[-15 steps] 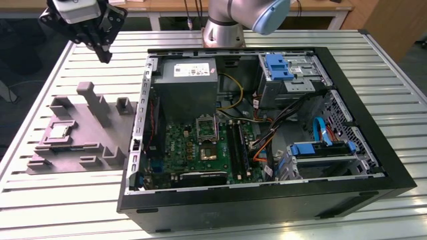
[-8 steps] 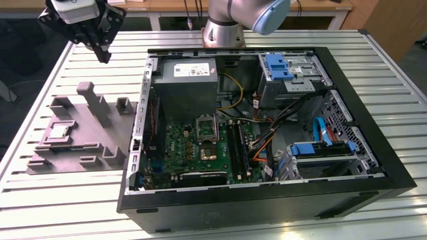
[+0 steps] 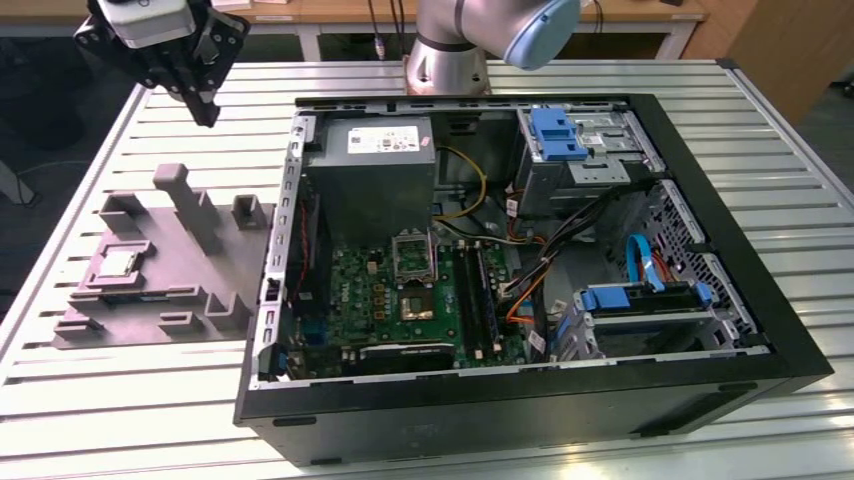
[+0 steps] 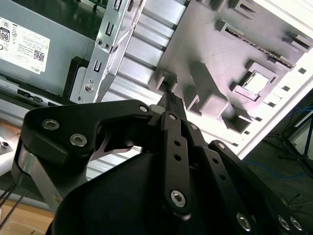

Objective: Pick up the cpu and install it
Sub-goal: 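Reach for the cpu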

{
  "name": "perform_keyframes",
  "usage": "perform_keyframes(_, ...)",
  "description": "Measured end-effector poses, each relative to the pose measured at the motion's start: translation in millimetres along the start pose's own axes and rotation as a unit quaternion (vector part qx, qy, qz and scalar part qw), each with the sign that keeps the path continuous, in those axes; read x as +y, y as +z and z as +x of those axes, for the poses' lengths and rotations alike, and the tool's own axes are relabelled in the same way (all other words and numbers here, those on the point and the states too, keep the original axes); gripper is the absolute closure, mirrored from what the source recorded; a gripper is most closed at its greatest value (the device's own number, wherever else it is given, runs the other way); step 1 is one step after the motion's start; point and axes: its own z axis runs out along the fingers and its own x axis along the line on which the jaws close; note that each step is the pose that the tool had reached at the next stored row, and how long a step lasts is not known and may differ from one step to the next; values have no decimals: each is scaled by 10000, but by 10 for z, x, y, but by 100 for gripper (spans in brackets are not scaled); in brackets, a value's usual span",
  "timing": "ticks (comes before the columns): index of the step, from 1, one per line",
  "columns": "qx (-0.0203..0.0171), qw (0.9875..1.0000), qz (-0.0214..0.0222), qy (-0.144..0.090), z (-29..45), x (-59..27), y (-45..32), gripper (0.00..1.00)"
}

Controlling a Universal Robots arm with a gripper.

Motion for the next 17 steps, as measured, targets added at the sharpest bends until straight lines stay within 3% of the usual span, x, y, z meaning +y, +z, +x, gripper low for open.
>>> perform_keyframes(4,0,10000,0,0,6,0,0,89)
perform_keyframes(6,0,10000,0,0,73,-6,7,89)
perform_keyframes(17,0,10000,0,0,106,-8,6,89)
